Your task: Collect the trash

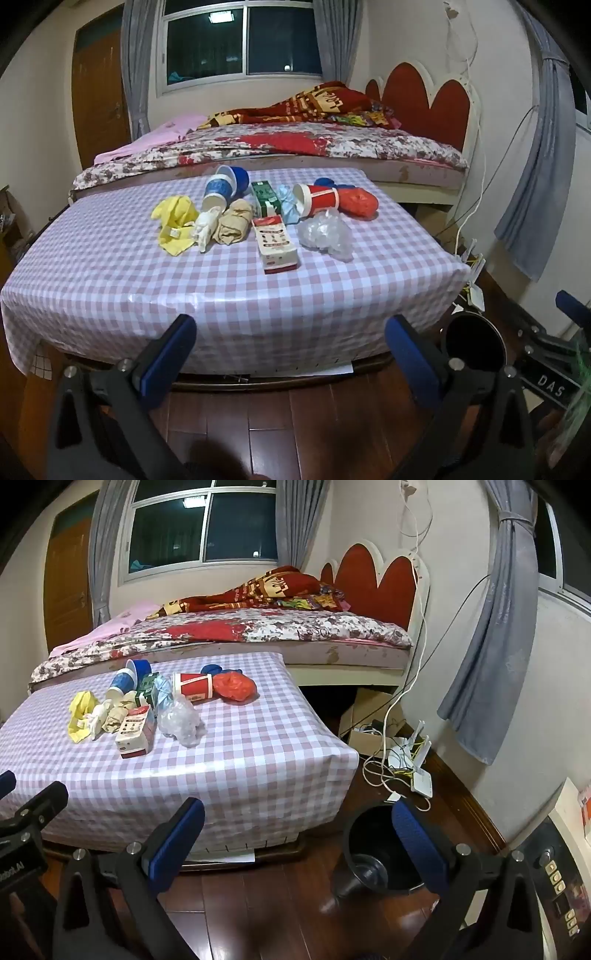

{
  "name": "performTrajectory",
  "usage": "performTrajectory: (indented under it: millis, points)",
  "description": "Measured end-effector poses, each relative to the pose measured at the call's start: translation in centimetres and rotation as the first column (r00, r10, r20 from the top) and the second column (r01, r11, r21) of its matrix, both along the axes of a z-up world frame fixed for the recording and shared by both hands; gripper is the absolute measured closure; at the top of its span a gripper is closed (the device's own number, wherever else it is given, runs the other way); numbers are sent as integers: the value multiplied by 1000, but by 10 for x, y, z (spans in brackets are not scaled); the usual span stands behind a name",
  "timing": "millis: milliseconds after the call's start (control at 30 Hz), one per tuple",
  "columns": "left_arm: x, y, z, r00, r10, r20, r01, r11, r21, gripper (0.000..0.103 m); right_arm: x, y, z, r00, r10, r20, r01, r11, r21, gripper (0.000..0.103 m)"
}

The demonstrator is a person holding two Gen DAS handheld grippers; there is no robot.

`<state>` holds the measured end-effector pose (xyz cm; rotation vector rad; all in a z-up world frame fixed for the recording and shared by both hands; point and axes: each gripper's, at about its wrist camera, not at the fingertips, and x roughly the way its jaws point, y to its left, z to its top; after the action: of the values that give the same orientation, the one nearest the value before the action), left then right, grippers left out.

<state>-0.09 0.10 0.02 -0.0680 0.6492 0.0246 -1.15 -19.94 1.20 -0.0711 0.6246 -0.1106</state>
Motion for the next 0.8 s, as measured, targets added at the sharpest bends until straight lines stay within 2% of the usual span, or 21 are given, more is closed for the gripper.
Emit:
performTrajectory:
  millis: [800]
  points:
    - [0,-3,0,1000,12,-8,-12,999,34,1,-2,-3,-3,1000,-7,-4,7,1000,17,1]
